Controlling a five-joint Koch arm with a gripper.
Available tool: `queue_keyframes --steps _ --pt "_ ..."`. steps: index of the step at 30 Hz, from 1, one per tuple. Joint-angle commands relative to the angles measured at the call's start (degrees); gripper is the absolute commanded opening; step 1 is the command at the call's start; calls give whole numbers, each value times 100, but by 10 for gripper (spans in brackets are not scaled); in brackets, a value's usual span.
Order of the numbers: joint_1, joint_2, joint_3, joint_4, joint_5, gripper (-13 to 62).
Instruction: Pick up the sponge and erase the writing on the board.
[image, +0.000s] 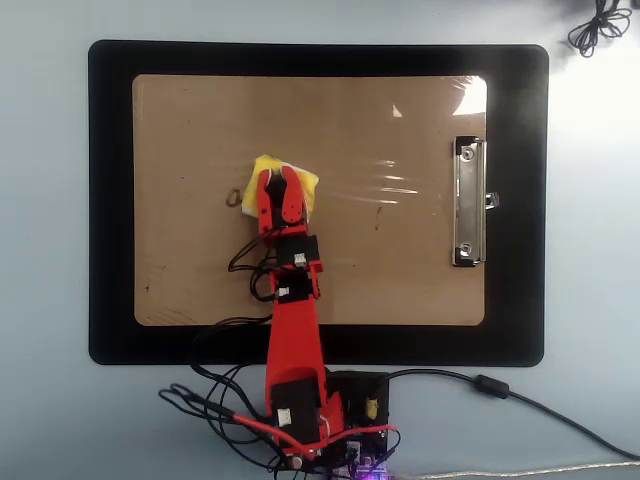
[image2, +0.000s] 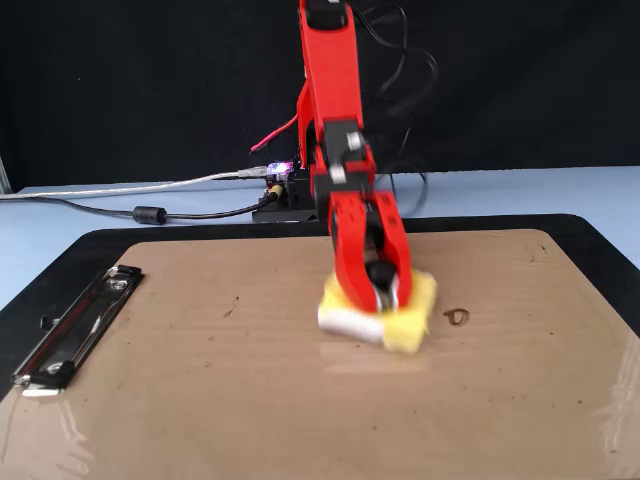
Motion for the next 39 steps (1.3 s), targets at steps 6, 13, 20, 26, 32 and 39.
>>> queue_keyframes --steps 6,13,20,26,32,39 --pt "-105 2171 2584 -281 -114 -78" --pt "-70 9 299 -334 -114 -78" --pt "-264 1863 2224 -255 -123 -78" --pt "-387 1169 1380 -35 -132 -78" --pt "-378 255 624 -272 -123 -78" --pt "-457 2145 2312 53 -141 -78"
